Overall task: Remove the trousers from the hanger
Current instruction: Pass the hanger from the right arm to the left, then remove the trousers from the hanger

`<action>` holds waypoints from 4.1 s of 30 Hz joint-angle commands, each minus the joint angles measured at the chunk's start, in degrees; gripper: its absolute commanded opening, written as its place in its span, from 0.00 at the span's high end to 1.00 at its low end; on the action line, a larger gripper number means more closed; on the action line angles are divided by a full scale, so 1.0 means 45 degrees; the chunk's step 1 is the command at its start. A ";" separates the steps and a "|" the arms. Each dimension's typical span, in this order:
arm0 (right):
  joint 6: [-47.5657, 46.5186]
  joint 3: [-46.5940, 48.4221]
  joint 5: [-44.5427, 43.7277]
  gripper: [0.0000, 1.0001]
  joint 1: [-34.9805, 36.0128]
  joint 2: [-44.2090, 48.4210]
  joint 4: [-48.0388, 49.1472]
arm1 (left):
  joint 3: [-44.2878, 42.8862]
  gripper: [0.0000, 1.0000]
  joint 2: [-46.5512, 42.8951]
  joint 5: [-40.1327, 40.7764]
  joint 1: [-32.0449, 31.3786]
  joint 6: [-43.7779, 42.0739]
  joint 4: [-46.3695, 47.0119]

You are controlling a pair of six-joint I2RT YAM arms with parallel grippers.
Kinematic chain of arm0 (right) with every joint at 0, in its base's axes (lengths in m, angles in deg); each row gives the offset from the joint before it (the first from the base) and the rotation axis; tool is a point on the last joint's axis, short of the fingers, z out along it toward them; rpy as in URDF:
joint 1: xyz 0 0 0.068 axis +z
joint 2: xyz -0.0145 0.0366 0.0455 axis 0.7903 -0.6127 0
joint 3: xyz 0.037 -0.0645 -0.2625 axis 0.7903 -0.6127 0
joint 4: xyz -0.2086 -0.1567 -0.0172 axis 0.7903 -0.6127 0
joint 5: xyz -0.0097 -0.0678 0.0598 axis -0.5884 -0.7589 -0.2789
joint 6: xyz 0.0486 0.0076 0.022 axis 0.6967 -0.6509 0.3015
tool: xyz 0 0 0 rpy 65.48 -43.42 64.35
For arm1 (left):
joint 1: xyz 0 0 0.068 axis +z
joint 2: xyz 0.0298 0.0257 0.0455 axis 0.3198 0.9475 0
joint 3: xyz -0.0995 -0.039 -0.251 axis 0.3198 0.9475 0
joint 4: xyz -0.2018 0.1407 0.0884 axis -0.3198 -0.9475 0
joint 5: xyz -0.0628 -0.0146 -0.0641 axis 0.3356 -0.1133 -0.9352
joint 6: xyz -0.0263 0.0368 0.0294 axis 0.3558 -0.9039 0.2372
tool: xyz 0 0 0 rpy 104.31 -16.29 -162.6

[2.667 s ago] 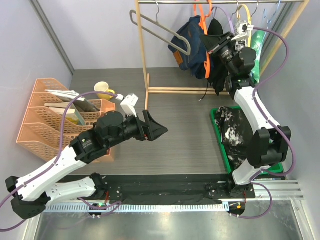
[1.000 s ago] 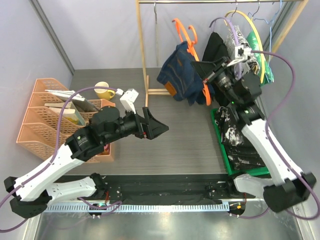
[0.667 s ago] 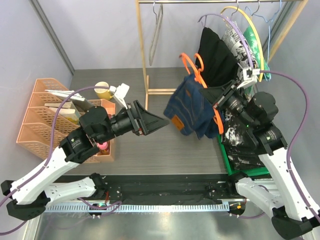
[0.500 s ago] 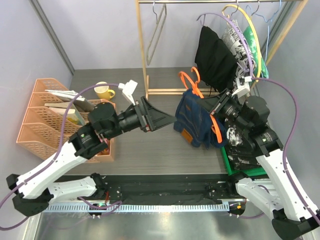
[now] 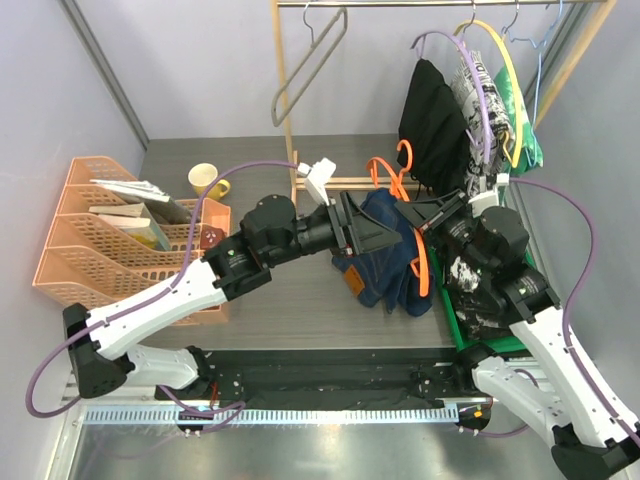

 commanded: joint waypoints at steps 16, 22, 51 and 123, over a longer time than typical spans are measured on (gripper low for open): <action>0.0134 -0.1255 0.2394 0.99 0.1148 0.0858 0.5467 | 0.0481 0.41 -0.2933 0.7312 -0.0164 0.1313 -0.2525; 0.0291 -0.1900 0.3586 0.99 0.1148 0.1405 0.6815 | 0.0546 0.32 -0.3249 0.6403 0.1007 0.3365 -0.2721; 0.0096 -0.1998 0.5521 0.99 0.1343 0.1757 0.7247 | 0.0153 0.47 -0.0222 0.6343 0.1242 0.6394 -0.0340; -1.3674 -0.0768 0.8373 0.22 0.3706 -0.1601 1.0235 | -0.5414 1.00 -0.1588 -0.3795 0.8196 0.8718 -0.4284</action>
